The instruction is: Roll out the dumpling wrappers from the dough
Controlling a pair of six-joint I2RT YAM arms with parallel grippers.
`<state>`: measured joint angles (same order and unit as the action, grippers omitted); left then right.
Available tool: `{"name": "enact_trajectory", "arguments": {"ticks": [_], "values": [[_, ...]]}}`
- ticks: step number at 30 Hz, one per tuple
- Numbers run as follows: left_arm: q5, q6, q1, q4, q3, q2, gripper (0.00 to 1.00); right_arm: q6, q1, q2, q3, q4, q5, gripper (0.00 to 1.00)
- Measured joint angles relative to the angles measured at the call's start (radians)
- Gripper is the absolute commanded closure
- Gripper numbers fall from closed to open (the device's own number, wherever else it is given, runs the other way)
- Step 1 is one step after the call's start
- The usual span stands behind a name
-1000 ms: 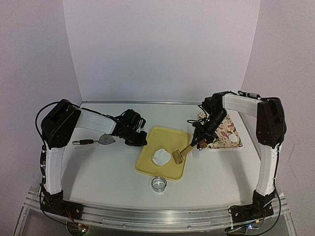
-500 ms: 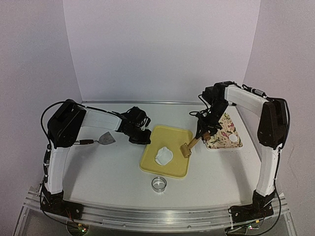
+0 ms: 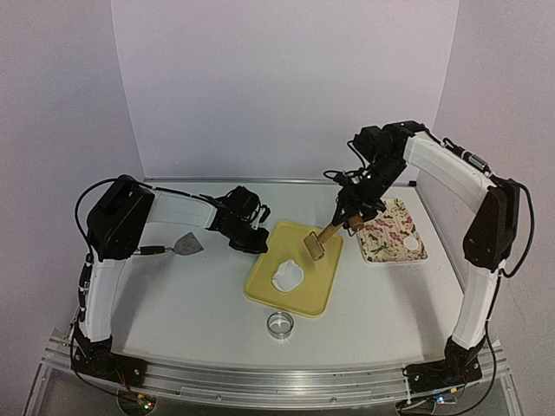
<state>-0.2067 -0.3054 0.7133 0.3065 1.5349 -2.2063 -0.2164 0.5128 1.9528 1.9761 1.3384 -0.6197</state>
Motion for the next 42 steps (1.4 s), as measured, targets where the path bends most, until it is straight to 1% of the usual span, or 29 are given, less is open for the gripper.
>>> {"name": "enact_trajectory", "arguments": {"ticks": [4, 8, 12, 16, 22, 29, 35, 42], "values": [[0.0, 0.011, 0.001, 0.0, 0.0, 0.0, 1.0, -0.006, 0.059, 0.058, 0.048, -0.008, -0.027, 1.0], [0.0, 0.014, 0.002, -0.003, -0.002, 0.0, 1.0, -0.01, 0.102, 0.155, 0.077, -0.026, -0.039, 1.0], [0.0, 0.013, 0.002, -0.013, -0.009, 0.002, 1.0, -0.01, 0.115, 0.236, 0.084, -0.046, -0.045, 1.0], [0.001, 0.01, 0.003, -0.027, -0.02, 0.006, 1.0, -0.008, 0.115, 0.283, 0.087, -0.063, -0.052, 1.0], [0.005, 0.009, 0.004, -0.036, -0.026, 0.008, 1.0, -0.008, 0.115, 0.296, 0.085, -0.067, -0.031, 1.0], [0.016, -0.003, 0.007, -0.061, -0.047, 0.016, 1.0, -0.009, 0.114, 0.295, 0.044, -0.087, -0.003, 1.0], [0.027, -0.008, 0.01, -0.099, -0.08, 0.029, 1.0, -0.013, 0.097, 0.286, 0.014, -0.104, -0.01, 1.0], [0.041, -0.017, 0.013, -0.143, -0.125, 0.047, 1.0, -0.006, 0.046, 0.285, -0.014, -0.103, -0.048, 1.0]]}}
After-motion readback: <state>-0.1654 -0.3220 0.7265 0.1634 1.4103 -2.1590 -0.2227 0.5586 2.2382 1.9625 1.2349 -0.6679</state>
